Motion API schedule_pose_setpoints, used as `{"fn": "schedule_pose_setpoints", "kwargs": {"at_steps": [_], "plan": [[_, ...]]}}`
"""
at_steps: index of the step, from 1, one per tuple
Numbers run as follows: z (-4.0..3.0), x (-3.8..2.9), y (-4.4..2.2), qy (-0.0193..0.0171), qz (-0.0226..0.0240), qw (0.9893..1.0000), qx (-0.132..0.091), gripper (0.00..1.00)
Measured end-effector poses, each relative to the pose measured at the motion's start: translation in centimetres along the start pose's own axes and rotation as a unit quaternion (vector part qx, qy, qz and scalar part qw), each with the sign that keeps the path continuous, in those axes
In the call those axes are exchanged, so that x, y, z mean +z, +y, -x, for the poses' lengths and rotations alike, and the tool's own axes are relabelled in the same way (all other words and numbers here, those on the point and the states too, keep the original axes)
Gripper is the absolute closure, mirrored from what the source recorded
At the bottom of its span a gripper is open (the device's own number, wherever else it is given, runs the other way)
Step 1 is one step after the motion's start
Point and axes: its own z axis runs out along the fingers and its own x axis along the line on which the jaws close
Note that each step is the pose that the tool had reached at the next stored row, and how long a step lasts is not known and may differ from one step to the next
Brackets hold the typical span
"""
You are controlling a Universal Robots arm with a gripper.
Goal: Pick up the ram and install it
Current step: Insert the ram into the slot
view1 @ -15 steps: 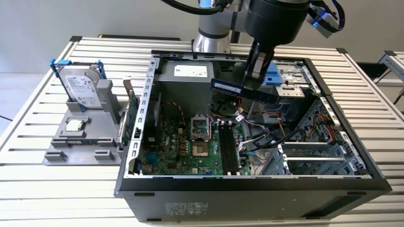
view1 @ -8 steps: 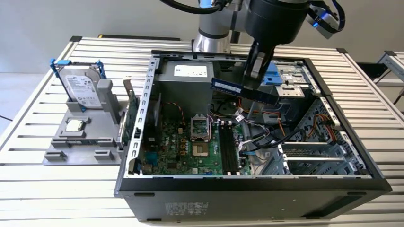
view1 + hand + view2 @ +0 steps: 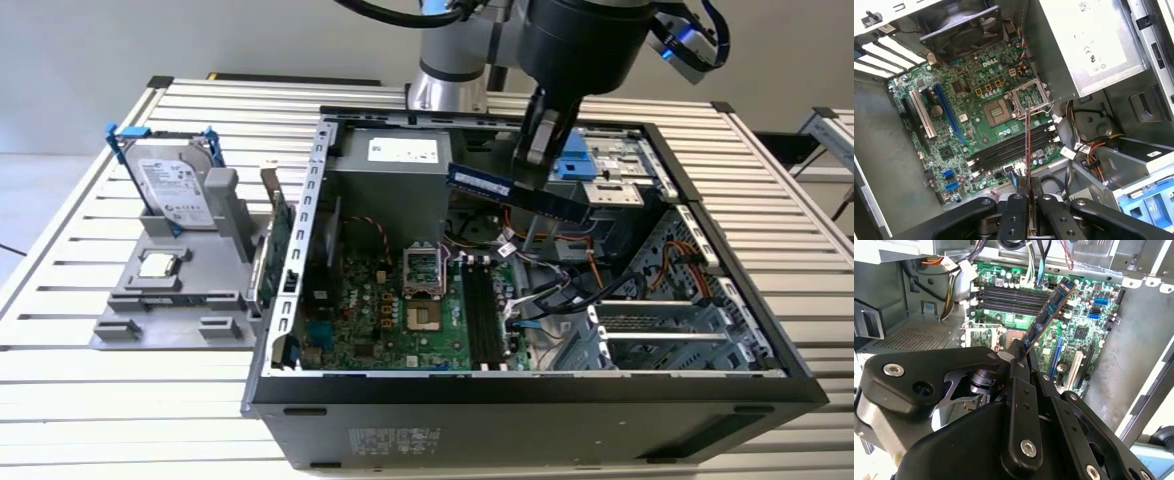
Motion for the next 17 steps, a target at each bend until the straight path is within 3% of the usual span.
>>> {"fn": "schedule_pose_setpoints", "kwargs": {"at_steps": [17], "plan": [[0.00,0.00,0.00,-0.0012,-0.0007,0.9990,0.045,1.00]]}}
